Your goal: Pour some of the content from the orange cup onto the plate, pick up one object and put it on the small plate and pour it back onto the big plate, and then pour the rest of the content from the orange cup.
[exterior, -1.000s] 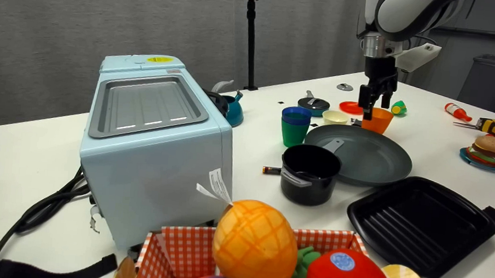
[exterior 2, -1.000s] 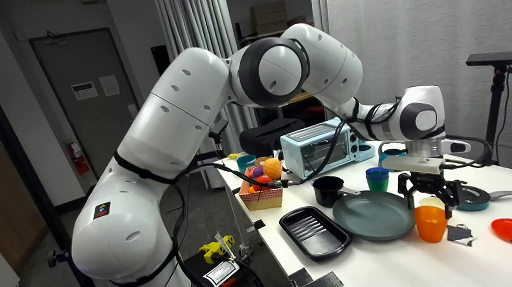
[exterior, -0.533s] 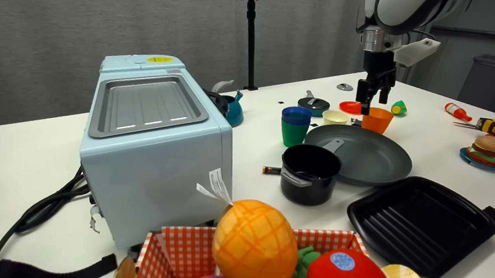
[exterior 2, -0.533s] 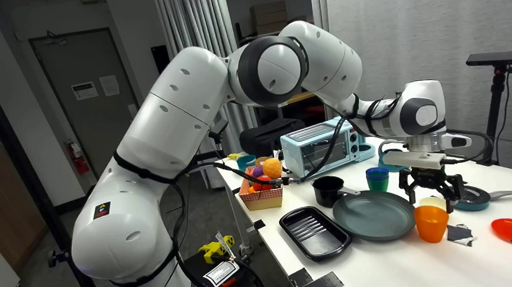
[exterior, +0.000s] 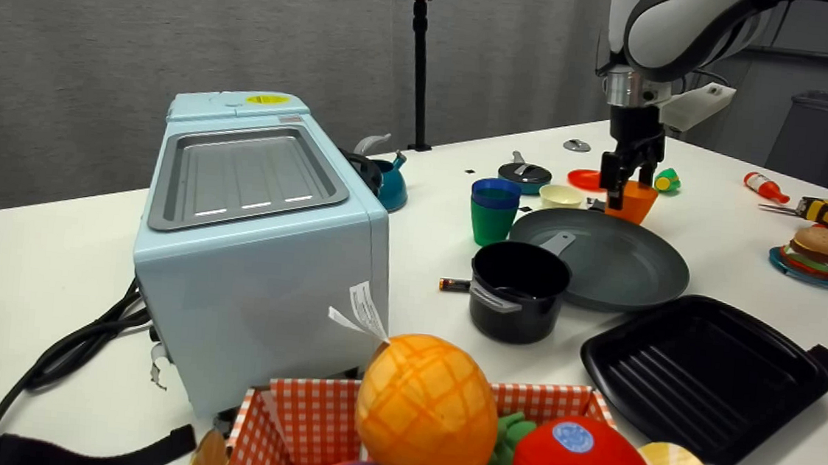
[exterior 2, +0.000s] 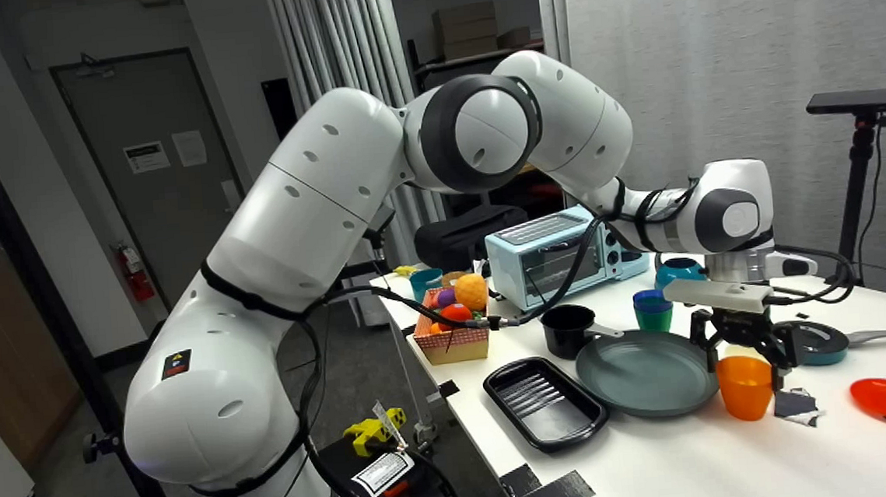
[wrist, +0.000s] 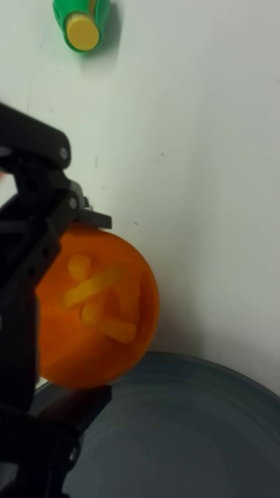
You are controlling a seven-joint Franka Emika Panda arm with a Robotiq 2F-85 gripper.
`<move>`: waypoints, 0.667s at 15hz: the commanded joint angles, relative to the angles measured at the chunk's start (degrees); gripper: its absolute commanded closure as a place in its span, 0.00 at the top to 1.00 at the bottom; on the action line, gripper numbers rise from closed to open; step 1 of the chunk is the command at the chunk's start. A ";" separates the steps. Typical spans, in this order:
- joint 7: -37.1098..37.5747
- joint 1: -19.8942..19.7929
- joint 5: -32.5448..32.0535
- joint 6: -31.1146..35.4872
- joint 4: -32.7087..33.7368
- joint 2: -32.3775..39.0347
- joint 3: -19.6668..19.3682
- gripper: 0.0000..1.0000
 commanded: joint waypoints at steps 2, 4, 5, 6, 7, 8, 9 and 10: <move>-1.50 -0.21 0.46 -0.23 1.29 1.45 0.09 0.74; -1.51 -0.11 0.38 -0.26 1.32 1.46 0.11 0.59; -1.51 -0.10 0.39 -0.27 1.40 1.39 0.14 0.54; -1.51 -0.07 0.37 -0.21 1.31 1.27 0.15 0.54; -1.52 -0.06 0.38 -0.15 1.01 0.82 0.17 0.53; -1.71 -0.12 0.53 0.09 0.38 0.01 0.35 0.53; -1.86 -0.18 0.69 0.28 -0.06 -0.64 0.55 0.53; -2.16 -0.30 1.03 0.66 -0.88 -1.84 0.95 0.53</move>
